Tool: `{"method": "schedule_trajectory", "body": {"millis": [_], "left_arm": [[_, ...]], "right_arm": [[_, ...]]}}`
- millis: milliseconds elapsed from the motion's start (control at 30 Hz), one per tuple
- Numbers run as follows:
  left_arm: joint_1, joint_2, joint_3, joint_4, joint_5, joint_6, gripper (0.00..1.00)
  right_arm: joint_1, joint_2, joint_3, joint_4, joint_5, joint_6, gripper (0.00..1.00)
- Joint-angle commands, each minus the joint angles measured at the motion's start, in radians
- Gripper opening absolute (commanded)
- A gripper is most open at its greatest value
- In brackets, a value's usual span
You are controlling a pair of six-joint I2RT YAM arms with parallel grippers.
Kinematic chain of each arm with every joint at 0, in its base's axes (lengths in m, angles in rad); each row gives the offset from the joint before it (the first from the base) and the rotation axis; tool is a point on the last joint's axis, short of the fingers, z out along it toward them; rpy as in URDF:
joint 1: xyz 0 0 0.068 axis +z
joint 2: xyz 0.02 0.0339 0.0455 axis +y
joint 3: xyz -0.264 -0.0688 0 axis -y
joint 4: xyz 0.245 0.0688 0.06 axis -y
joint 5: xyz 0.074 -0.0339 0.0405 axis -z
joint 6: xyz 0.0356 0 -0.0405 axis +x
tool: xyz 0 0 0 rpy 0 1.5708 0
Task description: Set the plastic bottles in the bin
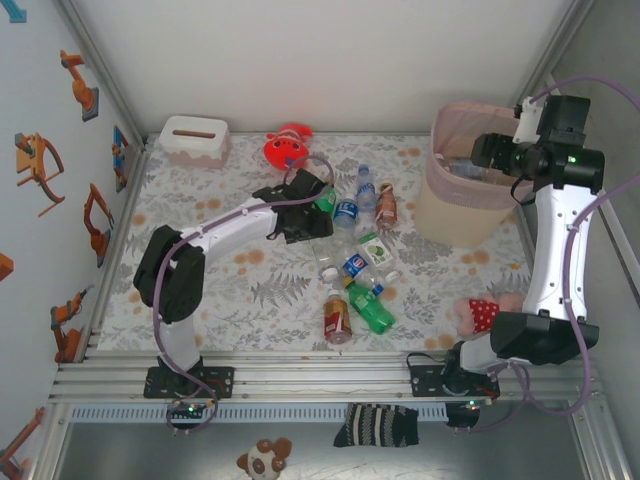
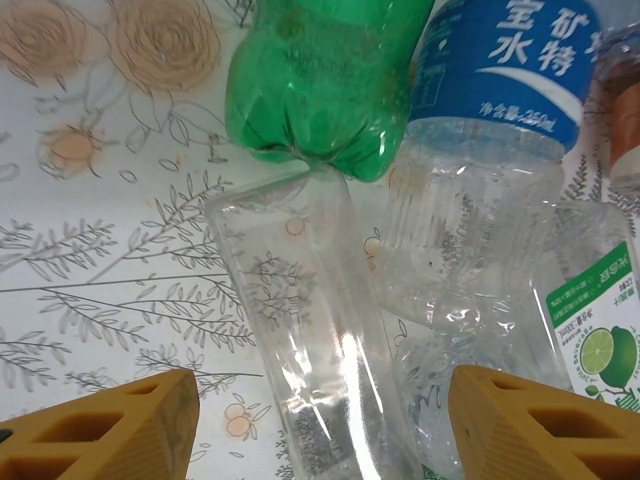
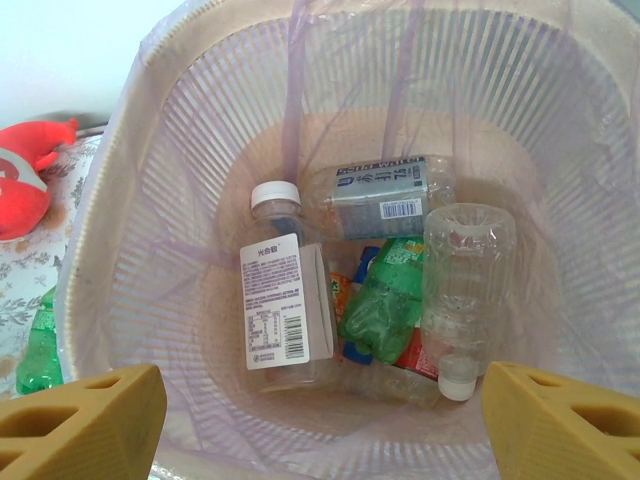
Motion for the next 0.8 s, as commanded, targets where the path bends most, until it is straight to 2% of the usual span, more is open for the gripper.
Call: {"method": "schedule_trajectory", "body": {"millis": [0, 200, 767], "left_arm": [[0.002, 0.026, 0.024, -0.046, 0.042, -0.060, 0.66], [-0.008, 0.061, 0.021, -0.067, 0.062, -0.063, 0.66], [-0.072, 0.018, -0.076, -0.141, 0.048, -0.031, 0.63]], "right_arm": [[-0.002, -0.021, -0.017, 0.032, -0.014, -0.001, 0.81], [-0.001, -0.027, -0.029, 0.038, -0.017, -0.001, 0.81], [-0.002, -0.050, -0.043, 0.036, -0.023, -0.005, 0.81]]}}
